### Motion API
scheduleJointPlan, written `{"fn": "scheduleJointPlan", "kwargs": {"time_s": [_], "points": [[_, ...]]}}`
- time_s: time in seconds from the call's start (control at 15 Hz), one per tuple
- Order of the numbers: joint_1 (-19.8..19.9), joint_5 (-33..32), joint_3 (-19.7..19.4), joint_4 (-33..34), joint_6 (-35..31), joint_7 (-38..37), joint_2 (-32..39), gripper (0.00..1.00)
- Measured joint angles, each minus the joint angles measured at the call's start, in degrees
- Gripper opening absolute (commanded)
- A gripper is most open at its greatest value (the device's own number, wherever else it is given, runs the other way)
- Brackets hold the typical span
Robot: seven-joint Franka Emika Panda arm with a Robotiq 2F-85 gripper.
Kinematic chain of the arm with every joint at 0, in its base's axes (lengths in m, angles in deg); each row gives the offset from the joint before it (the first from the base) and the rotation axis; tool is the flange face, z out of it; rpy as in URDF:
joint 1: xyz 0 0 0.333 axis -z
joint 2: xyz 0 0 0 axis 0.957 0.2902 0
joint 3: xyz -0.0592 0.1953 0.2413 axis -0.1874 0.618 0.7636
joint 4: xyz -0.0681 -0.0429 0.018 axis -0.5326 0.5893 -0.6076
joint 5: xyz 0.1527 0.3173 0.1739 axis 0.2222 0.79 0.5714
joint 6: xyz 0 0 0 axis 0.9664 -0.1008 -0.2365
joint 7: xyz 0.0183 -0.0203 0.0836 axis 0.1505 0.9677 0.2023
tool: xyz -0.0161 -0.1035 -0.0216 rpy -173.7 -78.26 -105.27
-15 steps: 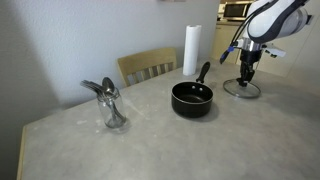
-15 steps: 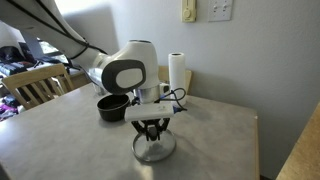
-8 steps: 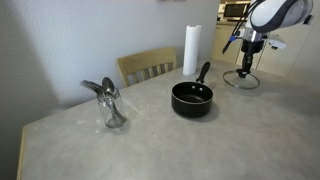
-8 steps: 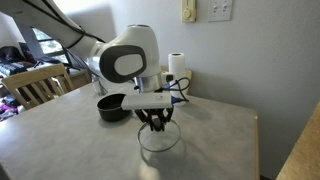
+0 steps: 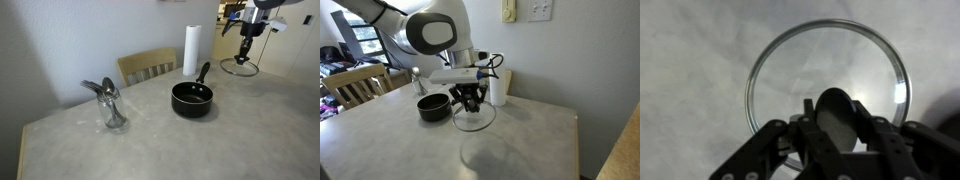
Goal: Put the glass lid on top of the black pot
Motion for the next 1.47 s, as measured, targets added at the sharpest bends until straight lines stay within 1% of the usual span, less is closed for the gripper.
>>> {"fn": "scheduleJointPlan", "kwargs": {"time_s": [0.27,0.6,1.07,1.2,1.47], "points": [[-3.42,-1.05,0.15,0.14,1.57,-6.46,-1.85,0.16],[-8.44,-2.7,0.31,2.22,3.5,-15.22,-1.94,0.16],[-12.48,-3.42,0.7,6.14,9.13,-20.32,-1.87,0.16],[-13.96,-3.72,1.08,6.92,9.6,-22.44,-1.49,0.16],[-16.99,-3.7,3.21,8.4,9.6,-28.3,0.32,0.16]]}}
